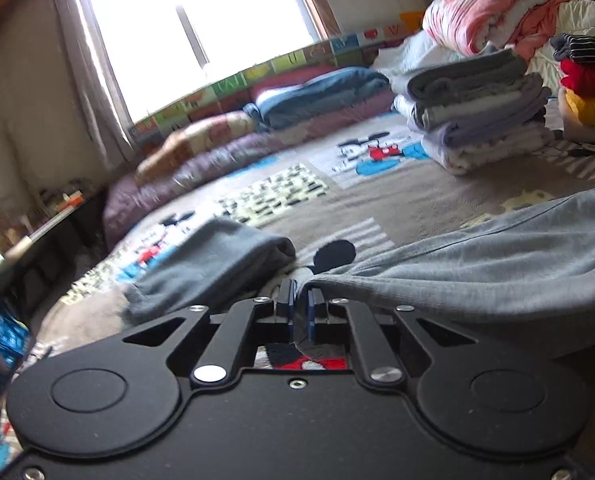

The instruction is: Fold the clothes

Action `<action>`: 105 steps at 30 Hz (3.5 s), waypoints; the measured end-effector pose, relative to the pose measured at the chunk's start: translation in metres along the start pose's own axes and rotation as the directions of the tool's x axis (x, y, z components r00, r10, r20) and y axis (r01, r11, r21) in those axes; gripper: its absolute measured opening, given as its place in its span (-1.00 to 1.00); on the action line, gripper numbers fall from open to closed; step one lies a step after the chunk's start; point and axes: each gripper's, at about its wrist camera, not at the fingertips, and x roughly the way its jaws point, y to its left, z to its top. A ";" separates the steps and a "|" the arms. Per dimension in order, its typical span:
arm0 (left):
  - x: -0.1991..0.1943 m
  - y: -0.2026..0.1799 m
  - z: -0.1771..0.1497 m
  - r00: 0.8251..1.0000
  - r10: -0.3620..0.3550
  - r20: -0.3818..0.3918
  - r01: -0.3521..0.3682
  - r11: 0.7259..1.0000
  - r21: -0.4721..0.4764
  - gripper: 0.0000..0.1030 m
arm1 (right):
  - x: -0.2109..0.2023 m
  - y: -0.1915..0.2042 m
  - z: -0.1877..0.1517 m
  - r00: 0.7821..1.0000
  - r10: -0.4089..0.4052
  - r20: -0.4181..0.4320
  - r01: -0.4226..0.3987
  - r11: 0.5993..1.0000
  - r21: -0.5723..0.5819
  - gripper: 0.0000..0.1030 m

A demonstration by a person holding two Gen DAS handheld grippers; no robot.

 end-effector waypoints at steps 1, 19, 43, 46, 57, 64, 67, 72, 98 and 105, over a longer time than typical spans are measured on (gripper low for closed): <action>0.008 0.000 0.001 1.000 -0.012 -0.018 0.012 1.000 0.002 -0.90 | -0.002 -0.009 0.005 1.000 0.007 0.009 -0.007 0.999 0.034 -0.81; 0.106 -0.005 0.035 0.972 -0.143 -0.185 0.145 0.989 -0.002 -0.90 | -0.012 -0.098 0.068 0.986 0.039 0.162 -0.064 0.987 0.149 -0.69; 0.089 0.000 0.022 0.976 -0.135 -0.171 0.124 0.990 -0.070 -0.90 | 0.059 0.052 -0.131 0.861 -0.395 0.321 0.291 -0.134 -0.947 0.23; 0.090 -0.001 0.021 0.976 -0.134 -0.171 0.125 0.990 -0.063 -0.90 | 0.067 0.050 -0.142 0.859 -0.387 0.335 0.291 -0.170 -0.942 0.29; 0.090 -0.003 0.019 0.978 -0.134 -0.158 0.123 0.990 -0.074 -0.90 | 0.078 0.053 -0.128 0.875 -0.376 0.305 0.234 -0.222 -0.947 0.38; 0.089 0.004 0.022 0.978 -0.144 -0.150 0.133 0.988 -0.081 -0.90 | 0.076 0.053 -0.116 0.907 -0.389 0.163 0.193 0.040 -0.980 -0.47; 0.087 0.005 0.024 0.978 -0.144 -0.152 0.136 0.988 -0.067 -0.90 | 0.060 0.039 -0.079 0.952 -0.304 0.036 0.168 0.422 -0.891 -0.62; 0.084 0.011 0.027 0.976 -0.148 -0.157 0.140 0.988 -0.062 -0.90 | 0.027 -0.047 -0.021 0.998 0.056 0.019 -0.050 0.970 -0.236 -0.69; 0.122 0.021 0.050 0.917 -0.314 -0.245 0.282 0.946 -0.159 -0.91 | 0.040 -0.150 -0.100 0.845 0.126 0.520 -0.487 0.587 0.647 -0.69; 0.145 0.030 0.068 0.908 -0.337 -0.248 0.268 0.923 -0.275 -0.93 | 0.037 -0.145 -0.131 0.779 0.051 0.625 -0.531 0.585 0.613 -0.72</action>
